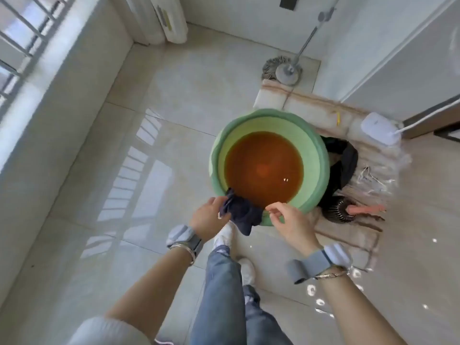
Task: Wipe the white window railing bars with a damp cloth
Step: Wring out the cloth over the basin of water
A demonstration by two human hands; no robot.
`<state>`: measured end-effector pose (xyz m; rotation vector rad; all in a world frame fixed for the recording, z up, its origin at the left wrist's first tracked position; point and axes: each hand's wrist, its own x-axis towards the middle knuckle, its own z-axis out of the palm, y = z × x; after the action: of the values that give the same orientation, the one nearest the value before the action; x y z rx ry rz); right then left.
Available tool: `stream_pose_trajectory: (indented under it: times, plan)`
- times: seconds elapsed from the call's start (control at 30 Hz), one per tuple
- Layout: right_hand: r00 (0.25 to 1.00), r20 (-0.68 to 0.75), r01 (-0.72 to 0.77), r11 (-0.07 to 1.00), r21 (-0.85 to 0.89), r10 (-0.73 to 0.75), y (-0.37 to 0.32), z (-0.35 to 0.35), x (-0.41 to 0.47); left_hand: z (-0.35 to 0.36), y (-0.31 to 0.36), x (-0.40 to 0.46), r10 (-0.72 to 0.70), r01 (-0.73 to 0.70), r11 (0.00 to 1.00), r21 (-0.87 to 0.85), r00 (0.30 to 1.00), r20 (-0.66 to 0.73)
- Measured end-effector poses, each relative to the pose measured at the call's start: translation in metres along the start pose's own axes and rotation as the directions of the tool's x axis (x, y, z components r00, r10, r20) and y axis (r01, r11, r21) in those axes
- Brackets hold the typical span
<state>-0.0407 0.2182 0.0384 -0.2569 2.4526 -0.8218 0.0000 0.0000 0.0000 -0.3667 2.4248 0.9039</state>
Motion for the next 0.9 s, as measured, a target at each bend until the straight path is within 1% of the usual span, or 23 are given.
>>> stream_pose_trajectory:
  times: [0.07, 0.17, 0.23, 0.33, 0.4, 0.5, 0.53, 0.6, 0.67, 0.7, 0.8, 0.9]
  plan:
    - [1.0, -0.011, -0.012, 1.0, -0.015, 0.012, 0.004, 0.0, 0.008, 0.003, 0.003, 0.015, 0.019, -0.02, 0.988, 0.156, 1.0, 0.01]
    - [0.998, -0.016, -0.057, 0.998, -0.022, 0.056, 0.013, 0.004, 0.017, 0.009, 0.004, 0.042, -0.015, 0.023, 0.953, 0.303, 0.999, -0.032]
    - [0.997, -0.03, -0.078, 0.997, -0.013, 0.077, 0.019, 0.006, 0.018, 0.011, 0.002, 0.055, -0.004, 0.007, 0.915, 0.403, 1.0, -0.008]
    - [0.994, -0.034, -0.1, 0.995, 0.012, 0.1, 0.02, 0.006, 0.018, 0.011, 0.001, 0.063, 0.08, -0.082, 0.889, 0.45, 0.997, 0.024]
    - [0.993, -0.035, -0.112, 0.993, 0.027, 0.112, 0.019, 0.005, 0.016, 0.008, 0.006, 0.058, 0.135, -0.134, 0.902, 0.411, 0.991, 0.027]
    - [0.993, -0.036, -0.107, 0.994, 0.038, 0.109, 0.012, 0.005, 0.012, -0.004, 0.017, 0.042, 0.116, -0.131, 0.951, 0.281, 0.991, 0.067]
    - [0.995, -0.036, -0.096, 0.994, 0.05, 0.097, 0.008, 0.004, 0.01, -0.008, 0.022, 0.034, 0.134, -0.146, 0.963, 0.225, 0.989, 0.069]
    - [0.999, -0.012, -0.048, 0.995, 0.088, 0.049, 0.001, 0.0, 0.006, -0.014, 0.03, 0.018, 0.188, -0.194, 0.975, 0.108, 0.98, 0.069]
    - [0.998, 0.048, 0.034, 0.993, 0.114, -0.04, -0.009, -0.004, -0.002, -0.022, 0.038, -0.002, 0.235, -0.236, 0.971, 0.028, 0.971, 0.047]
    - [0.995, 0.08, 0.05, 0.992, 0.119, -0.059, -0.01, -0.003, -0.002, -0.024, 0.041, -0.005, 0.241, -0.241, 0.971, -0.007, 0.969, 0.05]
    - [0.989, 0.086, 0.108, 0.981, 0.159, -0.122, -0.026, -0.008, -0.016, -0.041, 0.057, -0.035, 0.286, -0.286, 0.954, -0.086, 0.958, -0.009]
    - [0.981, 0.023, 0.179, 0.943, 0.282, -0.193, -0.048, -0.021, -0.035, -0.058, 0.073, -0.079, 0.321, -0.337, 0.928, -0.161, 0.939, -0.12]
